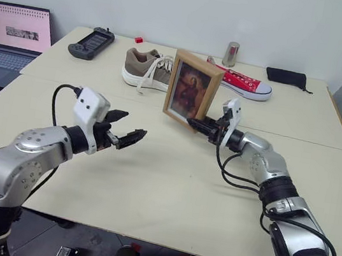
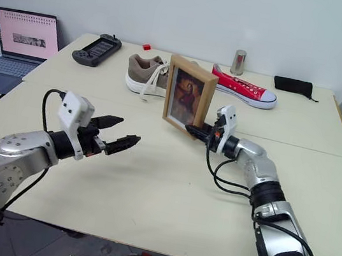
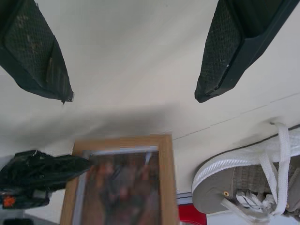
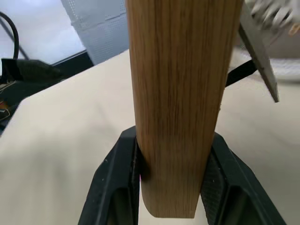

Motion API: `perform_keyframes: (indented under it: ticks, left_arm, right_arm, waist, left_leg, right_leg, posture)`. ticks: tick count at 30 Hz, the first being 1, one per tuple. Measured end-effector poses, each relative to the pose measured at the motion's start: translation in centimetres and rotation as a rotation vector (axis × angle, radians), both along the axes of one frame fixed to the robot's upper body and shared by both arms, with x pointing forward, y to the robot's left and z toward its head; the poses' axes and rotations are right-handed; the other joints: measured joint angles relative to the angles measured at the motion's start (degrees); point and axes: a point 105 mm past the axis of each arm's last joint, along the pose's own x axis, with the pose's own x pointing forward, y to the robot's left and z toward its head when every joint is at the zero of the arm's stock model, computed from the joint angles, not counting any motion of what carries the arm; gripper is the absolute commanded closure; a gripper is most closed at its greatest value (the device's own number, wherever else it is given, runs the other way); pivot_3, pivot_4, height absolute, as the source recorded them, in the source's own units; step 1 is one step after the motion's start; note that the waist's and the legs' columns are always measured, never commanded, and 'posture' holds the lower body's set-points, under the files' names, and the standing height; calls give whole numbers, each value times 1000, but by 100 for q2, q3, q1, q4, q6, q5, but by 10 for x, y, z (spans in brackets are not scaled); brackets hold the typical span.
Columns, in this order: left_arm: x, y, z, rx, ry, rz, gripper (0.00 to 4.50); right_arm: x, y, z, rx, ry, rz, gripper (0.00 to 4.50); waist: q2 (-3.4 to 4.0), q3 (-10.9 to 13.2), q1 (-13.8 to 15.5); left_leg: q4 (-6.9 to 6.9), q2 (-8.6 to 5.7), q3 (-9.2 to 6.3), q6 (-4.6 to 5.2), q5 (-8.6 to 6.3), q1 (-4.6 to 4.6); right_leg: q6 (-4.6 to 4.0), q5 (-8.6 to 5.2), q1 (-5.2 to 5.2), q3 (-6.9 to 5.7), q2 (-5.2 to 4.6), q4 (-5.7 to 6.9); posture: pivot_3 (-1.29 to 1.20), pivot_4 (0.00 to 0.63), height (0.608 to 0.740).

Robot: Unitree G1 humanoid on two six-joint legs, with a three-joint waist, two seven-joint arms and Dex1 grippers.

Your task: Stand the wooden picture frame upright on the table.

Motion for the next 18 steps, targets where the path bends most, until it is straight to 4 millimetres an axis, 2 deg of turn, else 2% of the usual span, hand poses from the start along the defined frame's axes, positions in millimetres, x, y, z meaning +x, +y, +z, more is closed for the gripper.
perform_keyframes:
  ticks: [3, 10, 12, 18]
  left_arm:
    - [-1, -4, -10, 18, -9, 1, 56]
    - [-1, -4, -10, 37, -22, -3, 56]
    - [0, -5, -11, 36, -24, -3, 0]
    - [4, -4, -14, 26, -17, 0, 0]
  right_arm:
    - [-1, 9, -30, -19, 100, -9, 3091]
    - [3, 3, -33, -23, 86, -34, 3091]
    - [3, 3, -35, -40, 77, -35, 2495]
    - [3, -9, -46, -68, 98, -66, 1123]
  waist:
    - [1, 1, 2]
    - [1, 1, 7]
    - [1, 0, 7]
    - [0, 0, 8]
  left_leg:
    - [2, -1, 3, 0, 0, -5]
    - [7, 2, 0, 0, 0, -8]
    - [8, 2, 0, 0, 0, -8]
    - [7, 2, 0, 0, 0, -8]
  right_leg:
    - [0, 0, -6, 1, 0, 1]
    - [1, -1, -6, -1, 4, 2]
    - [1, -1, -5, -1, 4, 2]
    - [1, -1, -5, -2, 4, 2]
  posture:
    - [0, 150, 740]
    - [0, 150, 740]
    - [0, 150, 740]
    - [0, 150, 740]
